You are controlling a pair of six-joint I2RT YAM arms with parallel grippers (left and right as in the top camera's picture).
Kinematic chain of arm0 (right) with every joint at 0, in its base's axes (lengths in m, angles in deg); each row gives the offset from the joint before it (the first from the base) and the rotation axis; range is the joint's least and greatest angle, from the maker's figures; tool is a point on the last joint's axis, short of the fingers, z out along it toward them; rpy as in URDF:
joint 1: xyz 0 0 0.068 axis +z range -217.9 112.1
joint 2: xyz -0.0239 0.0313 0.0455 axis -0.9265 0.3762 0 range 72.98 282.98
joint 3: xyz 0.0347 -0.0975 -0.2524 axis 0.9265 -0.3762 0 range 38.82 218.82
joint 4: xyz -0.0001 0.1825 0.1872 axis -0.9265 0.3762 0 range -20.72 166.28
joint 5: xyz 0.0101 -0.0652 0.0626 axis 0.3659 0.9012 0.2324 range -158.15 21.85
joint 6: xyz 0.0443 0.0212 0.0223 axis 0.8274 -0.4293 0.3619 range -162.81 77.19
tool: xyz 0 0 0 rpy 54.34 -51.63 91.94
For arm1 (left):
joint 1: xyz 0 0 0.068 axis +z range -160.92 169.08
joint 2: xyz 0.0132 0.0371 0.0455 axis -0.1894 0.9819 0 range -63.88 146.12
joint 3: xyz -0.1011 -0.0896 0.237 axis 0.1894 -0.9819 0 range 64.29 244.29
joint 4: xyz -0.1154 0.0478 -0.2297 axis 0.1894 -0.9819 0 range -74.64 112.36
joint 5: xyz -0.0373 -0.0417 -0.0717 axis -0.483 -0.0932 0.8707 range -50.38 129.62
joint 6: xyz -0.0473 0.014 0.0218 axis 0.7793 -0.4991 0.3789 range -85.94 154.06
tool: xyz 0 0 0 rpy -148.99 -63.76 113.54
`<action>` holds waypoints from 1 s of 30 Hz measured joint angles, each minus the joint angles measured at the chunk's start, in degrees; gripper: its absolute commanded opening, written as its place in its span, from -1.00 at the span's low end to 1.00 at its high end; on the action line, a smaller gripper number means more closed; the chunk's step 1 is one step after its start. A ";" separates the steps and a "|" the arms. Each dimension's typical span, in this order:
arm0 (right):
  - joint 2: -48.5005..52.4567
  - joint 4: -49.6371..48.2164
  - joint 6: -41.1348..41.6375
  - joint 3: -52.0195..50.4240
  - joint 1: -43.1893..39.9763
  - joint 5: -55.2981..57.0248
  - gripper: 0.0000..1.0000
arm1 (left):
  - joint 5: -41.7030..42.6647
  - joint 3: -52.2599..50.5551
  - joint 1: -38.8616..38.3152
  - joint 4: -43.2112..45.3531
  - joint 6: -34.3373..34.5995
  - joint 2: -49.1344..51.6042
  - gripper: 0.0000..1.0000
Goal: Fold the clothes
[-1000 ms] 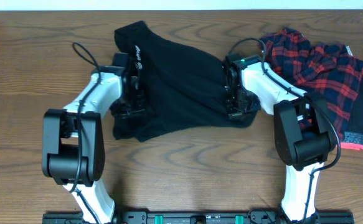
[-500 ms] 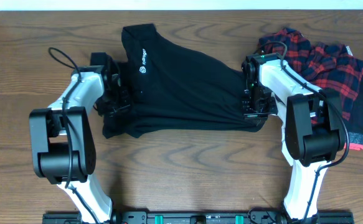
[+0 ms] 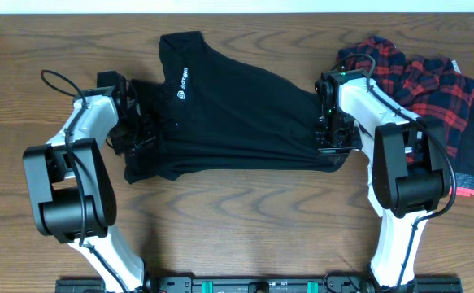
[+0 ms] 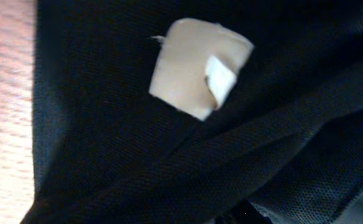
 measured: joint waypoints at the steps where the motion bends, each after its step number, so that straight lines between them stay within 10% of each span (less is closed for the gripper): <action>1: 0.00 -0.02 0.02 0.00 0.00 -0.11 -0.97 | 0.00 0.00 0.26 -0.02 0.24 0.00 -0.43; 30: 0.00 -0.59 0.02 0.00 -0.28 -0.17 -0.94 | -0.17 0.37 6.67 5.73 1.44 -11.52 -0.31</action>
